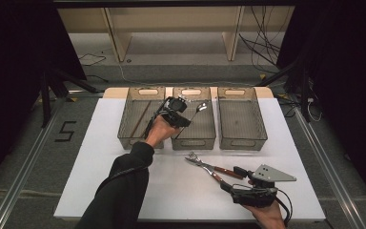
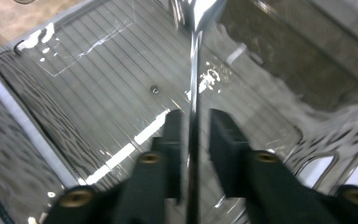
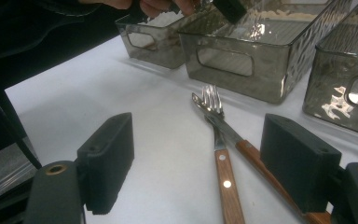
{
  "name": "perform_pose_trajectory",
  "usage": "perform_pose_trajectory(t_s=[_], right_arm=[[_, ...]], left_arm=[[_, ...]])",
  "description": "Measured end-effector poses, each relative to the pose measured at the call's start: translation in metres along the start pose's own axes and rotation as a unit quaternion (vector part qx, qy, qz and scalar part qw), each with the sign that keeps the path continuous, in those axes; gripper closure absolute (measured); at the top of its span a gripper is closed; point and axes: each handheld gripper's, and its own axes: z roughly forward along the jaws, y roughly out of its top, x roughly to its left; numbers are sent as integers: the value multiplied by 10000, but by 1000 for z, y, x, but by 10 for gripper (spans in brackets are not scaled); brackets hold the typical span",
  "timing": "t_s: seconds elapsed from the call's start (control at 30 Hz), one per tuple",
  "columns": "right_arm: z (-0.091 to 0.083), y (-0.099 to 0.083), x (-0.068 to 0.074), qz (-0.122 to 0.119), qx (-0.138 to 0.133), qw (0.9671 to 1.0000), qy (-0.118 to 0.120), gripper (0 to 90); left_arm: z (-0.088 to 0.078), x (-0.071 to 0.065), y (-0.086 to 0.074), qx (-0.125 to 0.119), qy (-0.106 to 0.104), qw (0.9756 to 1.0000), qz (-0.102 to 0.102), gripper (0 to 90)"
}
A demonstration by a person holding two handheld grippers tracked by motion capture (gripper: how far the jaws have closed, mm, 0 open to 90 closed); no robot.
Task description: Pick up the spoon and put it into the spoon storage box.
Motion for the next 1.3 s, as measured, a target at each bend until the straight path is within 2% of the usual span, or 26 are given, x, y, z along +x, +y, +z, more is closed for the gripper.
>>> perform_pose_trajectory(t_s=[0.07, 0.2, 0.33, 0.8, 1.13, 1.3], right_arm=[[0, 0, 0, -2, -1, 10000, -1, 266], [0, 0, 0, -2, -2, 10000, -11, 266], [0, 0, 0, 1, 7, 10000, -20, 266], [1, 0, -1, 1, 8, 10000, -42, 267], [2, 0, -1, 1, 23, 10000, -49, 266], [1, 0, -1, 17, 21, 10000, -55, 266]], left_arm=[[-4, 1, 0, -90, -154, 9998, -68, 646], [-13, 3, 0, -148, -204, 9996, -154, 523], [-22, 4, -4, -263, -266, 9991, -200, 455], [-52, 13, -17, -545, -312, 9976, -292, 318], [-64, 15, -30, -645, -341, 9969, -303, 273], [-72, 16, -39, -779, -368, 9957, -343, 247]])
